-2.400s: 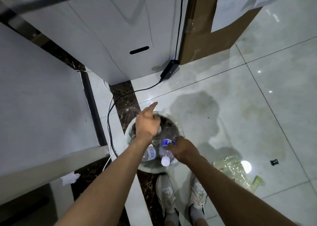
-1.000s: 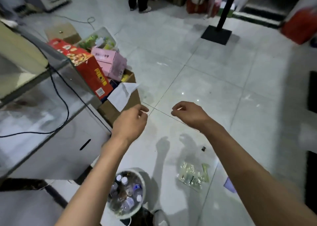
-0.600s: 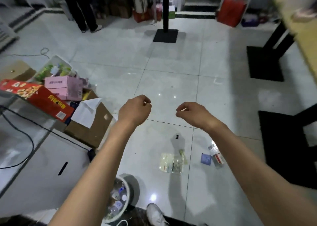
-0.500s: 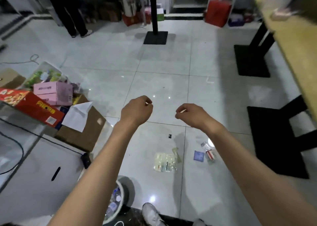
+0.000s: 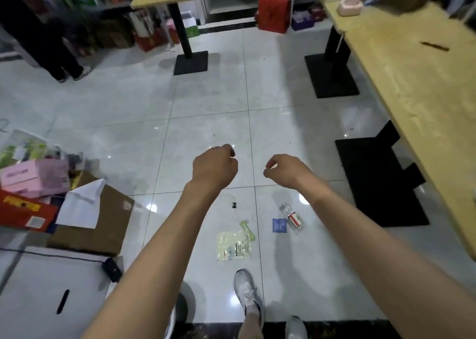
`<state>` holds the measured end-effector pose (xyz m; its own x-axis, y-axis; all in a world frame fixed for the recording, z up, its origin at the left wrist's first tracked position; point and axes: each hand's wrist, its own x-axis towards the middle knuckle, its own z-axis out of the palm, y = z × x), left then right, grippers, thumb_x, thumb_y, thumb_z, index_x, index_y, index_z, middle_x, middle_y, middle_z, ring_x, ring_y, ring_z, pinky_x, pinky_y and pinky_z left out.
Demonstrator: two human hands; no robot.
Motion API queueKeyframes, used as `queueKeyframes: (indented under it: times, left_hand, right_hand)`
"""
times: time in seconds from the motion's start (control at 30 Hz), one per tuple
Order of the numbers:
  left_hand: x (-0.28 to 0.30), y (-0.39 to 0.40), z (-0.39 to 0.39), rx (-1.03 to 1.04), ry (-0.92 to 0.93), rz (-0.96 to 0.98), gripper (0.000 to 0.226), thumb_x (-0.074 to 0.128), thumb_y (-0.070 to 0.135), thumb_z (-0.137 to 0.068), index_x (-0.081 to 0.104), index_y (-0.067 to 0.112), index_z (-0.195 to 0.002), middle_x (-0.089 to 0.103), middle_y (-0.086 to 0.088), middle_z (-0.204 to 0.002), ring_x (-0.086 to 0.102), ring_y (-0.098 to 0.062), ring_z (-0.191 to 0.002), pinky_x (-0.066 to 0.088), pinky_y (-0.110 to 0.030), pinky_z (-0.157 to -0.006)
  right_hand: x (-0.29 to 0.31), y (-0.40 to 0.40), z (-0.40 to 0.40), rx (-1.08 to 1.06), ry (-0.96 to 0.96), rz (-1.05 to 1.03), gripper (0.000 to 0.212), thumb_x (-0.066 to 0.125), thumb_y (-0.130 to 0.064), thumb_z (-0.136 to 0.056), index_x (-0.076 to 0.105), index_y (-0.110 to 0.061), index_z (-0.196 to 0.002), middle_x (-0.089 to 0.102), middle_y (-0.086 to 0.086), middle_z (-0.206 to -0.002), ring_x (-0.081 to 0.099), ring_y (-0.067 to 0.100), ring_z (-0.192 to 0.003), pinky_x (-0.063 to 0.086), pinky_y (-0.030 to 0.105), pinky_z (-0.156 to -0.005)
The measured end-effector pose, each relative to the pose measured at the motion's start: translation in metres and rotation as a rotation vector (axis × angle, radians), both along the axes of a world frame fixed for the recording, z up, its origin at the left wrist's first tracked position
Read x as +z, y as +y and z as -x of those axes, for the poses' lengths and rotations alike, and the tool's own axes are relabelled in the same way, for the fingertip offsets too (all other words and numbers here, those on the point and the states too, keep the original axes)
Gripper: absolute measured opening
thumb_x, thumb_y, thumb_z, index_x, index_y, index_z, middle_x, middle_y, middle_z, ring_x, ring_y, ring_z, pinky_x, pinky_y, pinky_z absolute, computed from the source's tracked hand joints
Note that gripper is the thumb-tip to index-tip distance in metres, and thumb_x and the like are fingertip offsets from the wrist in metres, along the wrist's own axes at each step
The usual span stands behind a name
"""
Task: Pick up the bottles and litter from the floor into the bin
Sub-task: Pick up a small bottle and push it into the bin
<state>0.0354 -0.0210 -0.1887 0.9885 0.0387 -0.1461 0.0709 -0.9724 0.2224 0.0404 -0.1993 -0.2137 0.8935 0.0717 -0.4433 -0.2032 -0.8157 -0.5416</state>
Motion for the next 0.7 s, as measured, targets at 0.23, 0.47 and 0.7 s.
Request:
queueKeyframes:
  times: [0.23,0.47,0.7]
  left_hand:
    - [-0.035,0.015,-0.076,-0.058,0.022,0.056,0.038,0.042,0.018,-0.094,0.056,0.021,-0.129,0.065,0.001,-0.120,0.058,-0.024,-0.109,0.036,-0.029,-0.077]
    - [-0.087,0.011,-0.144,-0.114,0.025,0.072,0.039,0.044,0.018,-0.094,0.055,0.019,-0.131,0.063,0.000,-0.122,0.058,-0.024,-0.110,0.037,-0.029,-0.078]
    - [-0.180,-0.015,-0.193,-0.108,0.072,0.142,0.039,0.044,0.017,-0.095,0.053,0.018,-0.133,0.059,-0.003,-0.127,0.056,-0.023,-0.112,0.044,-0.034,-0.086]
  right_hand:
    - [-0.033,0.004,-0.061,-0.073,0.055,0.025,0.039,0.054,-0.032,-0.091,0.057,-0.019,-0.127,0.059,0.003,-0.128,0.055,0.023,-0.114,0.045,0.031,-0.089]
    - [-0.091,0.008,-0.112,-0.193,0.069,-0.022,0.043,0.053,-0.030,-0.090,0.050,-0.019,-0.133,0.062,0.005,-0.119,0.054,0.022,-0.094,0.040,0.027,-0.076]
    - [-0.180,-0.019,-0.156,-0.184,0.113,0.035,0.045,0.051,-0.029,-0.092,0.046,-0.020,-0.136,0.059,0.006,-0.116,0.058,0.024,-0.105,0.038,0.028,-0.073]
